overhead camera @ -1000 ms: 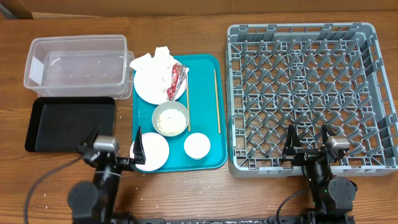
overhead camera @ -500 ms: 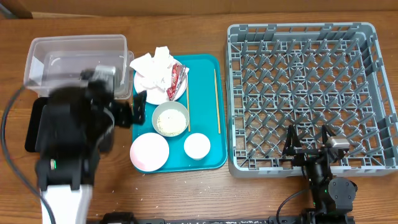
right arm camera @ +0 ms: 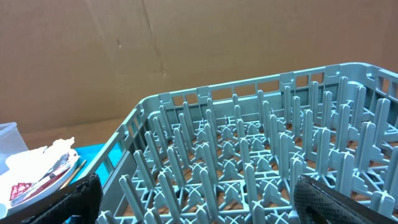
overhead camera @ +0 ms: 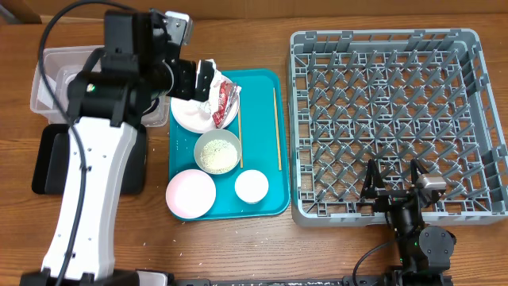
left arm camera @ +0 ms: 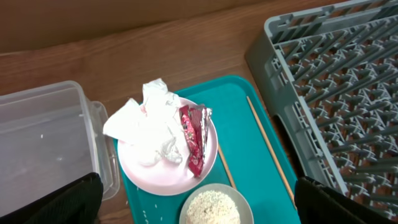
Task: Sort waste into correct bins and load items into the dishwasher
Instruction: 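Reach the left gripper to the tissue and red wrapper on the white plate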
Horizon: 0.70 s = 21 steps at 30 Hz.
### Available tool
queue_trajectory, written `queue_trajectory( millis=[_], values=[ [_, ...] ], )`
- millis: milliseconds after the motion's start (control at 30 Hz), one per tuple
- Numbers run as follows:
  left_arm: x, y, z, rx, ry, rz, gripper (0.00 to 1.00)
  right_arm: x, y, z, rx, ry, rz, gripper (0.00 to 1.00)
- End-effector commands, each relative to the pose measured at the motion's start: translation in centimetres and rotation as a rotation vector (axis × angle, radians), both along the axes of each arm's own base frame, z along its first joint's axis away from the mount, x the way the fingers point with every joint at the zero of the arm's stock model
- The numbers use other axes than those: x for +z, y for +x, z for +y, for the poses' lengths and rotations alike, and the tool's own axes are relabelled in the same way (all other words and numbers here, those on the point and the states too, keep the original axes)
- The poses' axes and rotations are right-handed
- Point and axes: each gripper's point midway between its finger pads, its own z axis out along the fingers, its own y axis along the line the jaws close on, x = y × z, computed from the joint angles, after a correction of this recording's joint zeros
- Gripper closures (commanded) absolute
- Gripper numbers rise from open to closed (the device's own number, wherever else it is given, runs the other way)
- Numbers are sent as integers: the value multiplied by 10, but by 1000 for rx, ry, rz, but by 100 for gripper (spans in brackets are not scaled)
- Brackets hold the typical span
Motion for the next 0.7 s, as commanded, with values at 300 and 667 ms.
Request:
queue_trajectory(
  millis=[300, 667],
  values=[
    [-56, 29, 3, -6, 84, 116, 4, -2, 0, 2, 7, -4, -5, 0],
    [-52, 42, 2, 3, 78, 69, 5, -2, 0, 2, 7, -4, -5, 0]
  ],
)
